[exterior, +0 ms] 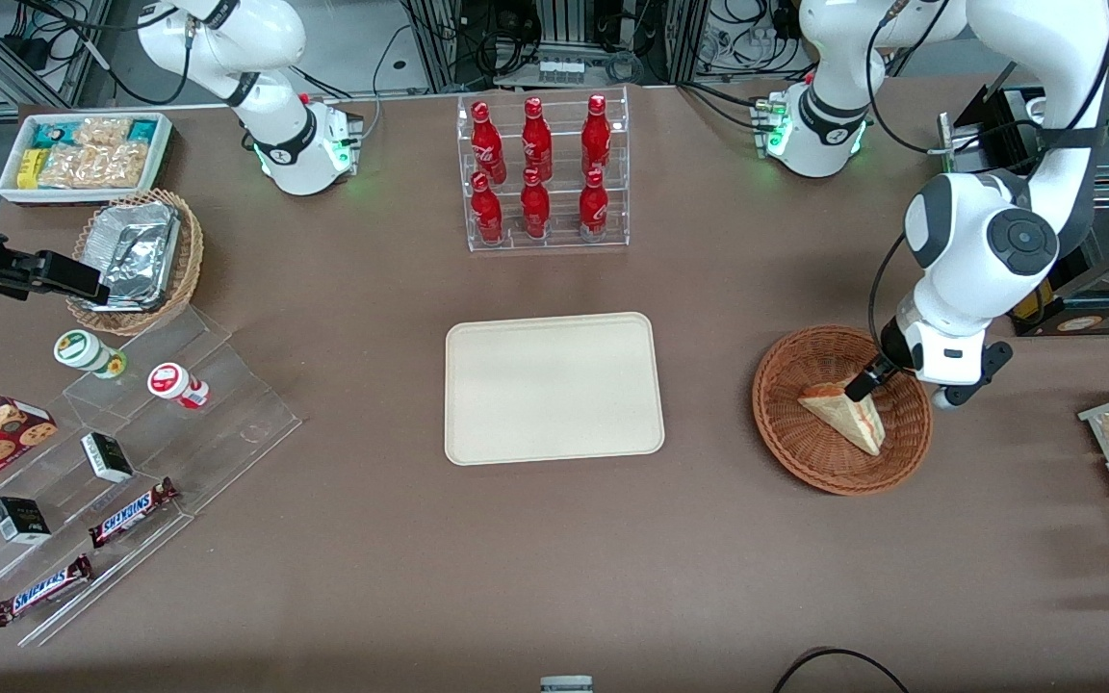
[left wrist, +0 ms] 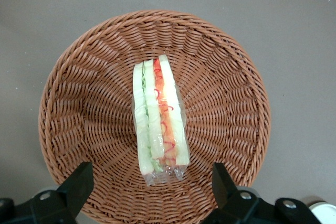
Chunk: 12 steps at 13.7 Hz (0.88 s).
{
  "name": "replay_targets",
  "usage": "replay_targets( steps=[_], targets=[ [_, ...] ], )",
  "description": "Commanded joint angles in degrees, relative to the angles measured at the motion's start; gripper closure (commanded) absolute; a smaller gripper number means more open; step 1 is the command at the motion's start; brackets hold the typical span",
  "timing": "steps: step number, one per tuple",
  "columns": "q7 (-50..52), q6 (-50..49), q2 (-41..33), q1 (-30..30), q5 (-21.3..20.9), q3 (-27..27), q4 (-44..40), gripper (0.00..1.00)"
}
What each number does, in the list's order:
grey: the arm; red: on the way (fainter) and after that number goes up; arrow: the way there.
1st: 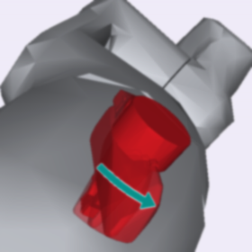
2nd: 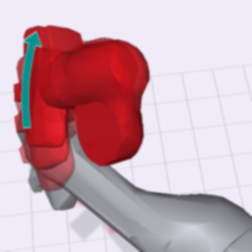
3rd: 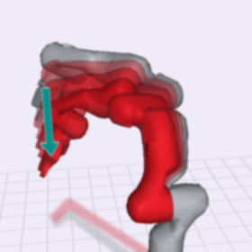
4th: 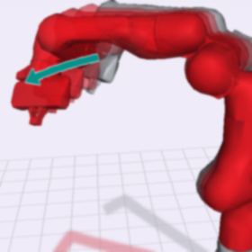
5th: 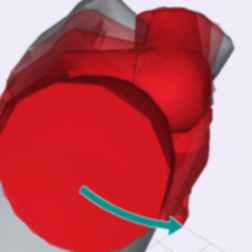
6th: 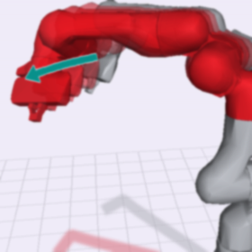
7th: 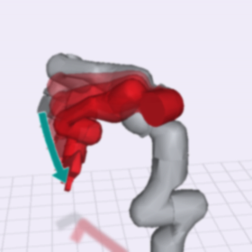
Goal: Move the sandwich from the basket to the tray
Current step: 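Lower the open left gripper around the sandwich and close it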
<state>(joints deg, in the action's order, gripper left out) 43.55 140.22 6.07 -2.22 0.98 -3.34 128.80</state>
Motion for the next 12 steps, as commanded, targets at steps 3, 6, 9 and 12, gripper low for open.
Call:
replay_targets(
  steps=[3,6,9,12],
  targets=[
    [3.6,2.2,-0.5,-0.4,0.2,0.3,1.5,0.00],
    [3.6,4.0,1.3,-0.4,0.3,0.3,1.2,0.00],
    [5.1,6.2,2.9,-0.8,0.2,0.2,1.3,0.00],
    [5.0,6.1,3.0,-0.8,0.1,0.2,1.4,0.00]
  ],
)
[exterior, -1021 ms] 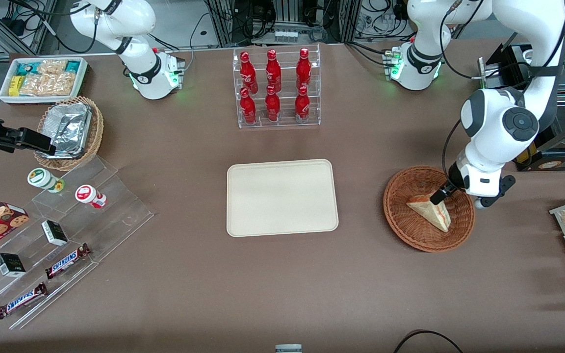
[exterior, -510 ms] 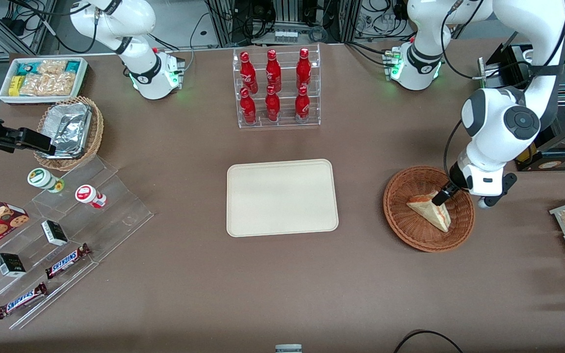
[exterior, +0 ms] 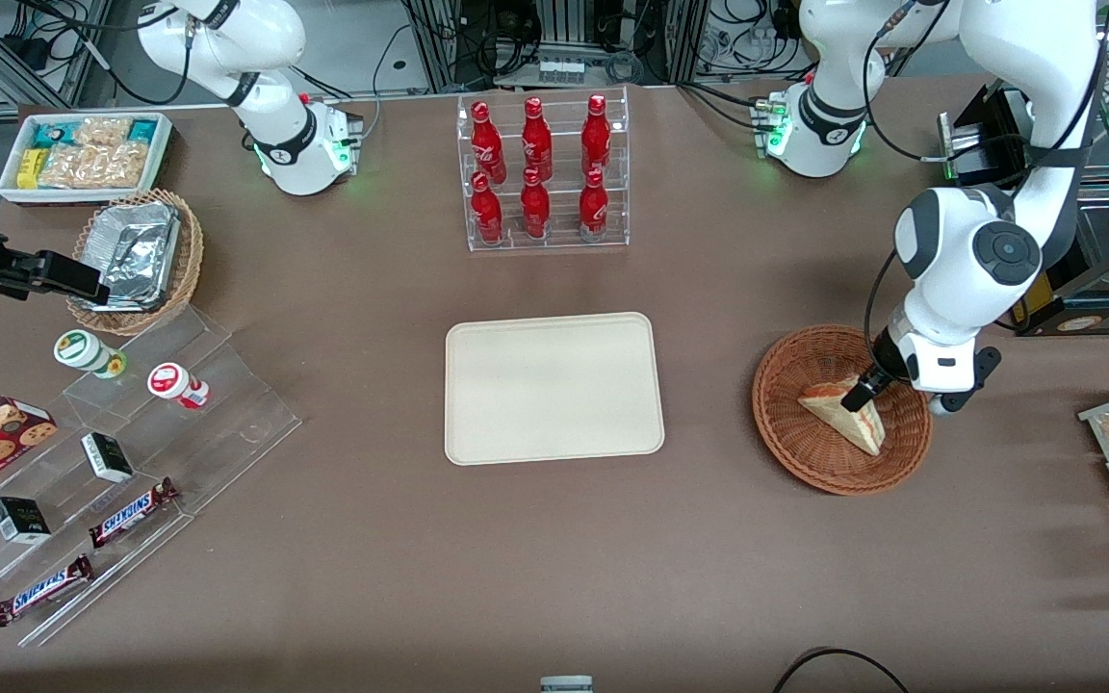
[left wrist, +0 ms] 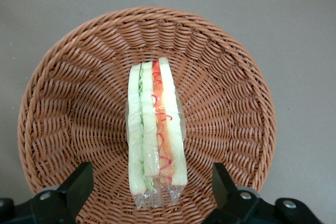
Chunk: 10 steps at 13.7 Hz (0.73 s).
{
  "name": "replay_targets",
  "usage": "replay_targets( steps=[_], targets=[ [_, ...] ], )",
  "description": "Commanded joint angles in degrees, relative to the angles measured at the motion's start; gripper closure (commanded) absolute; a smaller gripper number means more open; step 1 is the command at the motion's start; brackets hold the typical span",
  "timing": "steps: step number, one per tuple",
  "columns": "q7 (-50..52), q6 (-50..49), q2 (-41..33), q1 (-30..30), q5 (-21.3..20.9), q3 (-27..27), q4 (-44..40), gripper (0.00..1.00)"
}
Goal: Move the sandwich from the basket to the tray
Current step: 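Lower the open left gripper around the sandwich and close it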
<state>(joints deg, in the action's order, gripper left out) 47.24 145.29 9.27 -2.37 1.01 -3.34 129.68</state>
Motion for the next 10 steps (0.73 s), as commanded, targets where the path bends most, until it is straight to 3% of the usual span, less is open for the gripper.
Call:
replay_targets(
  steps=[1,10],
  targets=[
    [1.1,0.9,-0.2,-0.5,0.0,0.2,0.6,0.00],
    [1.5,1.0,2.9,-0.6,0.0,0.3,0.6,0.00]
  ],
)
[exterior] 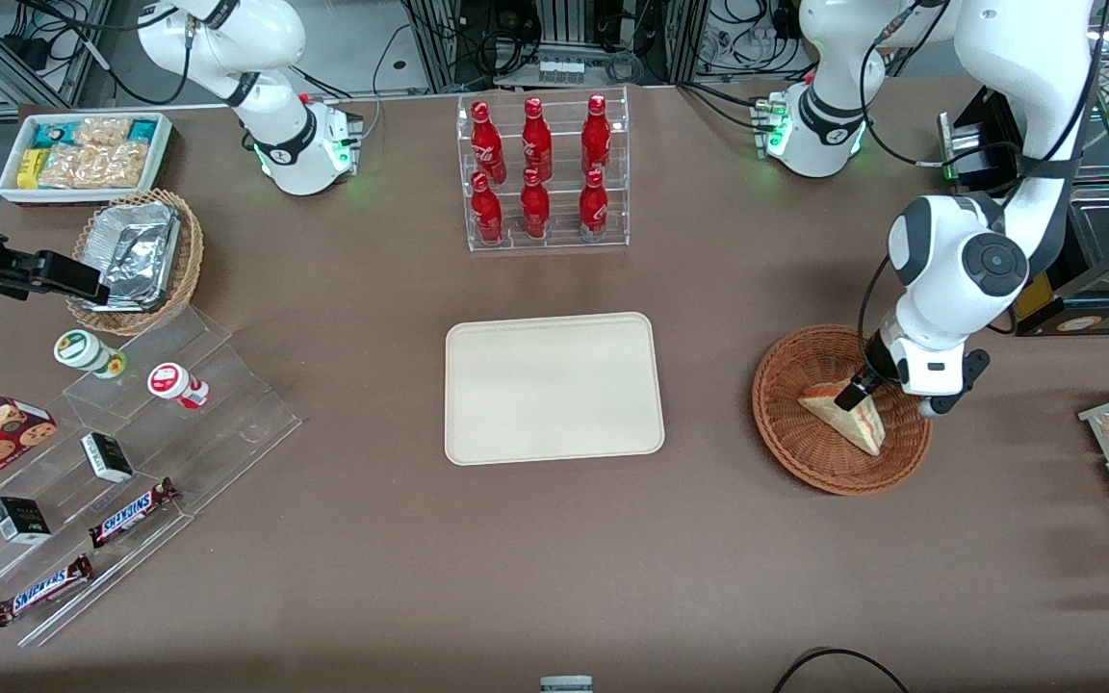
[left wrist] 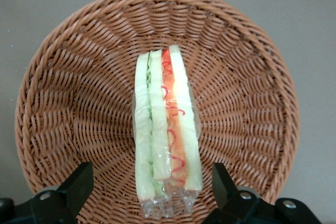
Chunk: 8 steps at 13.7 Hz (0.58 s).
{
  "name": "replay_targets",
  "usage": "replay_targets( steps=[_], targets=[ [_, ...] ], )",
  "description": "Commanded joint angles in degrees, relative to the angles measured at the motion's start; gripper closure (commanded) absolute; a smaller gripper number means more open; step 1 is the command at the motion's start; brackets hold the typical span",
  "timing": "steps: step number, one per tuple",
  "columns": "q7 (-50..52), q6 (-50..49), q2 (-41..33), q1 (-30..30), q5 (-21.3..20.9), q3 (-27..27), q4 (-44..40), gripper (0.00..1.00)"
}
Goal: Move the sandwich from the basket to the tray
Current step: 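Lower the open left gripper around the sandwich and close it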
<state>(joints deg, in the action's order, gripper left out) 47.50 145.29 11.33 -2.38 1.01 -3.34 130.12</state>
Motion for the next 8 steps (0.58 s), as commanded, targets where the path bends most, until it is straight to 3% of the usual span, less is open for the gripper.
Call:
replay_targets(
  steps=[1,6,7,8],
  targets=[
    [1.2,1.1,1.1,-0.6,0.0,0.3,0.0,0.00],
    [1.3,3.5,3.7,-0.6,0.0,0.2,-0.8,0.02],
    [1.3,3.5,3.9,-0.6,0.0,0.2,-1.1,0.13],
    [1.3,3.4,3.9,-0.6,0.0,0.2,-1.2,0.43]
  ],
)
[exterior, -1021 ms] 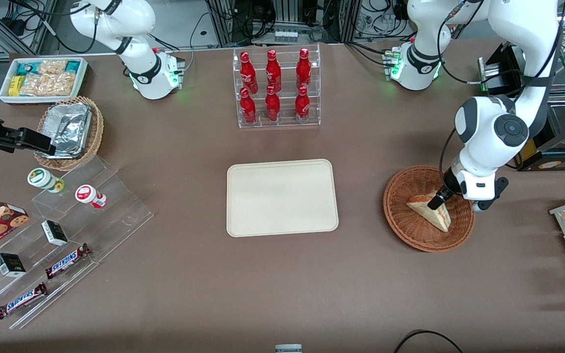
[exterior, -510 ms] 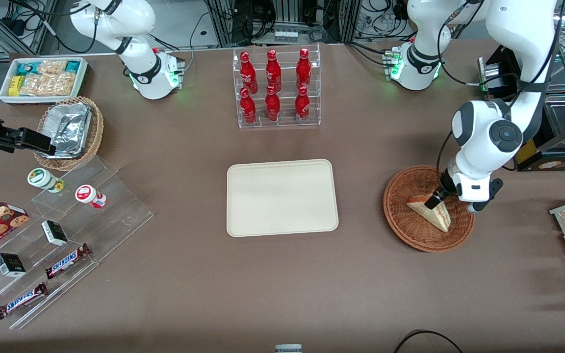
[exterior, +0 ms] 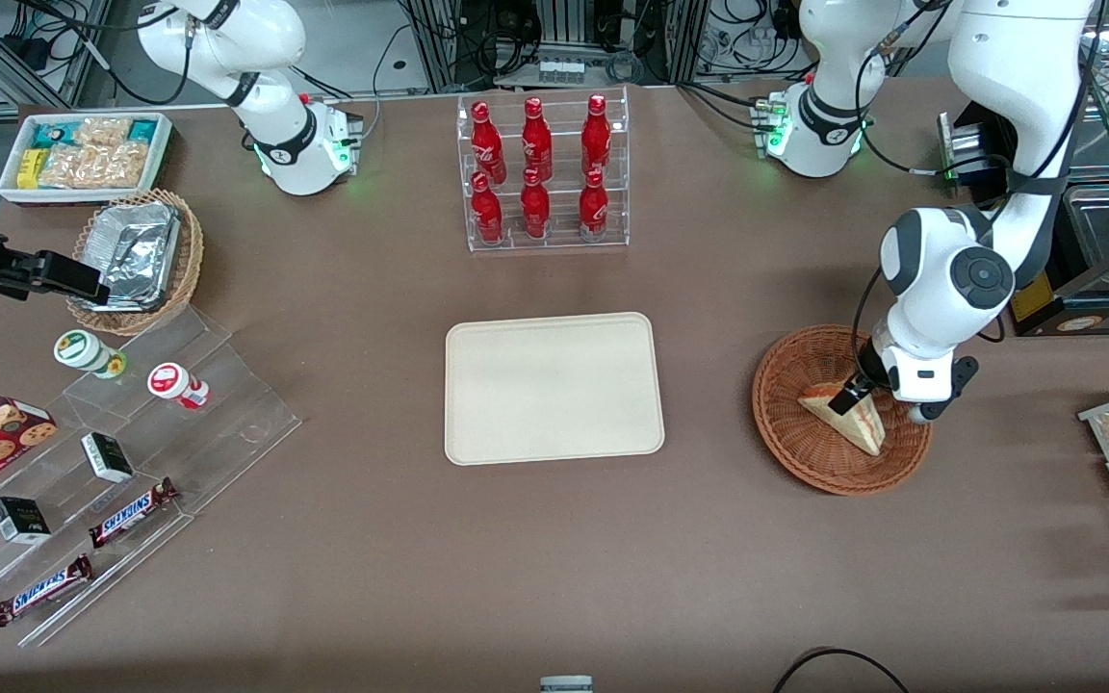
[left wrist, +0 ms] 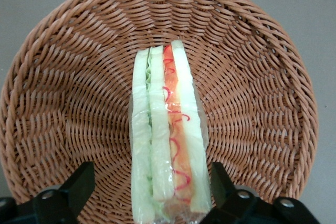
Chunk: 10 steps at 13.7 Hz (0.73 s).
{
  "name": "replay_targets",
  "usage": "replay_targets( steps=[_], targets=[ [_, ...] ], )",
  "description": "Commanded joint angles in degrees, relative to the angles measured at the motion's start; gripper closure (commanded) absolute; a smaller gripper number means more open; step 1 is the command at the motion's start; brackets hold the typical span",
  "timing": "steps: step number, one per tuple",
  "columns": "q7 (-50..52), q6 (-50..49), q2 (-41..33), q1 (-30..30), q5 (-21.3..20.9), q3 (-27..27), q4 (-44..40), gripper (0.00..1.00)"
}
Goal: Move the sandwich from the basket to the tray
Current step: 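Lower the open left gripper around the sandwich and close it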
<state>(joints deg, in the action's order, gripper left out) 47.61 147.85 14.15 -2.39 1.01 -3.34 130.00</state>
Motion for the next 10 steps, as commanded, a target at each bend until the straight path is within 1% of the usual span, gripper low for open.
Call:
replay_targets(
  steps=[1,2,3,6,10],
  targets=[
    [1.2,0.9,1.1,-0.6,0.0,0.2,-1.1,0.68],
    [1.2,0.8,1.1,-0.6,0.0,0.2,-1.3,0.91],
    [1.2,0.6,1.4,-0.6,0.0,0.2,-1.5,1.00],
    [0.6,-0.2,1.5,-0.6,0.0,0.2,-3.3,1.00],
    [-3.6,-9.3,-0.2,-0.7,-0.7,-1.0,-8.1,1.00]
  ],
)
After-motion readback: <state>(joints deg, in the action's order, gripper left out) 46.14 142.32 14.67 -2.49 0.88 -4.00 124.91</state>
